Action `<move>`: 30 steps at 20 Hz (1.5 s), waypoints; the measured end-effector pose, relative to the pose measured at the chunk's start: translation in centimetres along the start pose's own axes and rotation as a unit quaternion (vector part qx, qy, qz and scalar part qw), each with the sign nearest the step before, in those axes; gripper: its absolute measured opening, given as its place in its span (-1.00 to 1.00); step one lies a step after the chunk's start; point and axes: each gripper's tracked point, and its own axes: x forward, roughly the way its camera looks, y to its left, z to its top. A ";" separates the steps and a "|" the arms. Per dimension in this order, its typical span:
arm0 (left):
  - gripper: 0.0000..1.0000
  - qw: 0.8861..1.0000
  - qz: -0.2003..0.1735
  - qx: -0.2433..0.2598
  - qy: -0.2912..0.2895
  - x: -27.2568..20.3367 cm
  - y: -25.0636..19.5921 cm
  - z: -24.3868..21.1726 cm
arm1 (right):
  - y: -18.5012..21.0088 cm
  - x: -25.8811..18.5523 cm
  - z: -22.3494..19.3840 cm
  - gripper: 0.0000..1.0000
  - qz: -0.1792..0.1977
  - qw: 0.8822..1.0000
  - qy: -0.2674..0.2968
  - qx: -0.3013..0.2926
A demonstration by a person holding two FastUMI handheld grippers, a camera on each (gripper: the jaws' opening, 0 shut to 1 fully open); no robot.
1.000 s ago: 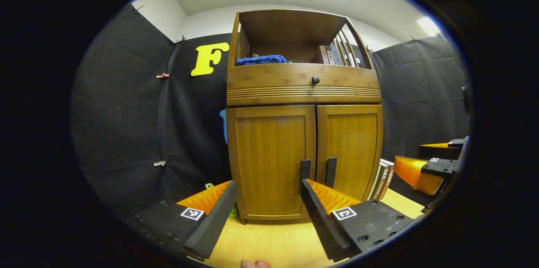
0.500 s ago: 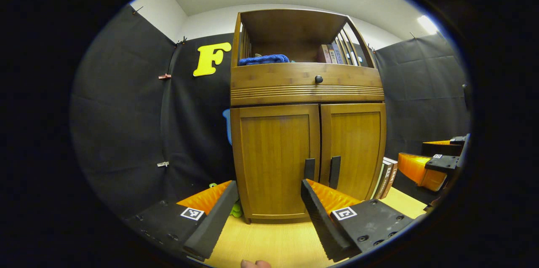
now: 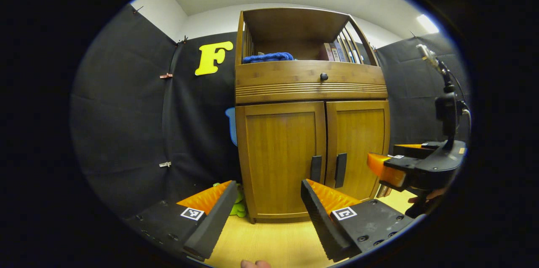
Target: Open the right door of the double-door shoe cabinet with the right hand, and open the left door with the left hand.
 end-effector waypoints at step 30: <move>0.89 1.000 0.012 -0.015 0.011 1.4 0.6 -0.8 | -0.3 10.4 -9.6 -0.48 0.003 0.996 0.086 0.006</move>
